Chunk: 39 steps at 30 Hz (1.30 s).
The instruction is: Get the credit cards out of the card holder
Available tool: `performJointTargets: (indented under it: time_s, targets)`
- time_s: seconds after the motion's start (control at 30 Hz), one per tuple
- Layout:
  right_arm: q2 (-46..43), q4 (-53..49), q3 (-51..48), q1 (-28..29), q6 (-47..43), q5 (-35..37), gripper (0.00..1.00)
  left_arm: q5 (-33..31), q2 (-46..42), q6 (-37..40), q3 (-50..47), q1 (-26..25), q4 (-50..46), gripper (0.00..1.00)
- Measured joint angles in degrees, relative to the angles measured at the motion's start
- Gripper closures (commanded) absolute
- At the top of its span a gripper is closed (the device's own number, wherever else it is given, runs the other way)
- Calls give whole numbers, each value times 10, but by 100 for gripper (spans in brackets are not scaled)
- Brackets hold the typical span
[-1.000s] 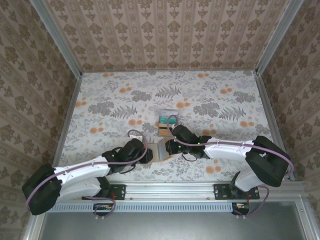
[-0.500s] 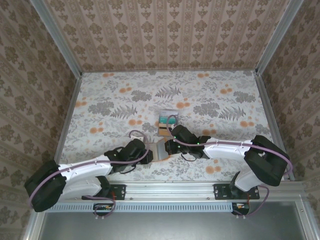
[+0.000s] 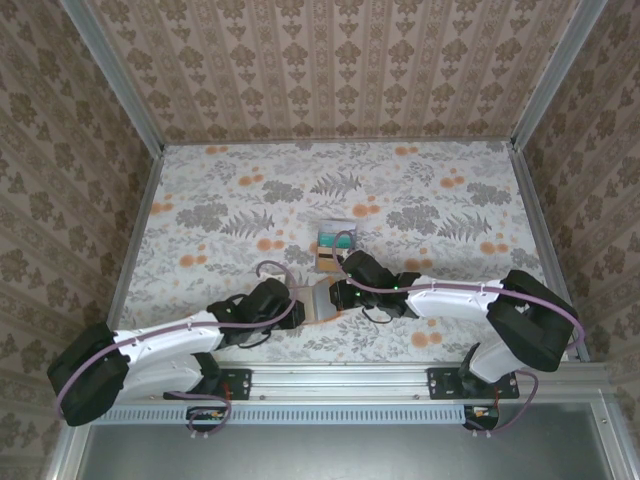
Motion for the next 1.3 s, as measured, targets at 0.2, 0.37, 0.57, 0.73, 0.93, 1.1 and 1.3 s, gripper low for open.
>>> performJointTargets:
  time_s: [0.2,0.37,0.57,0.73,0.93,1.1,1.3]
  targets:
    - [0,3,0,1,0,0,89,-4,-6,-4,0,-4,-15,66]
    - [0,3,0,1,0,0,89,-6,-6,-6,0,-6,-19,66]
    - [0,3,0,1,0,0,89,-7,-3,-7,0,-7,-18,66]
    - [0,3,0,1,0,0,89,-6,11,-8,0,-7,1,65]
    - [0,3,0,2,5,0,89,3,16,-8,0,-7,23,57]
    - [1,3,0,2,7,0,89,10,16,-8,0,-7,35,51]
    - [3,3,0,3,7,0,89,16,16,-5,0,-8,50,47]
